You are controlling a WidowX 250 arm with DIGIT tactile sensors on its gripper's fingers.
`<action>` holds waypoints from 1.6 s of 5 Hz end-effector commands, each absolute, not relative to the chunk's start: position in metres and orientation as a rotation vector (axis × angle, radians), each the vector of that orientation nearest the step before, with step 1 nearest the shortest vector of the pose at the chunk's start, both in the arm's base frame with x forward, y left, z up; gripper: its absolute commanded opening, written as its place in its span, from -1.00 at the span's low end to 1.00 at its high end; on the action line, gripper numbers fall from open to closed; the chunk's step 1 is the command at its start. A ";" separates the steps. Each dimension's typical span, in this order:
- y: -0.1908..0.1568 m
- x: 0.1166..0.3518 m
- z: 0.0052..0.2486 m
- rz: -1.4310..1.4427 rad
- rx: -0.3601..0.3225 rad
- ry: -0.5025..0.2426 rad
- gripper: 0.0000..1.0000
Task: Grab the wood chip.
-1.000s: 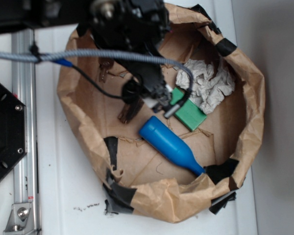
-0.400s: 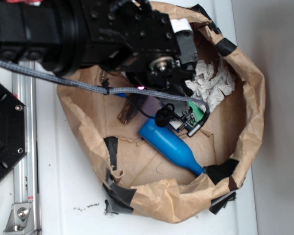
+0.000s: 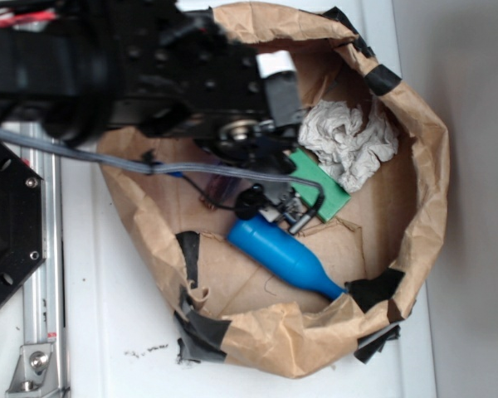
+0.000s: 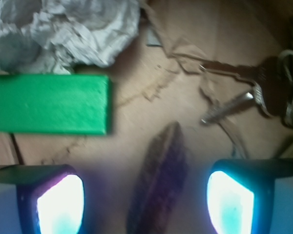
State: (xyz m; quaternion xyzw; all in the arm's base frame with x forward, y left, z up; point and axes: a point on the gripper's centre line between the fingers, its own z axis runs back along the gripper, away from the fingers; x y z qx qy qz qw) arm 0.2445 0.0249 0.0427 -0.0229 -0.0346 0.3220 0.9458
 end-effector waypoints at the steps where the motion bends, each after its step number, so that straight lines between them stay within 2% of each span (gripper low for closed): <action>1: 0.054 0.237 0.052 0.770 -0.084 -0.113 1.00; 5: 0.022 0.225 0.016 0.686 -0.023 -0.075 1.00; 7: 0.016 0.235 0.005 0.675 -0.017 -0.043 1.00; 8: 0.012 0.242 -0.003 0.647 -0.002 -0.033 0.93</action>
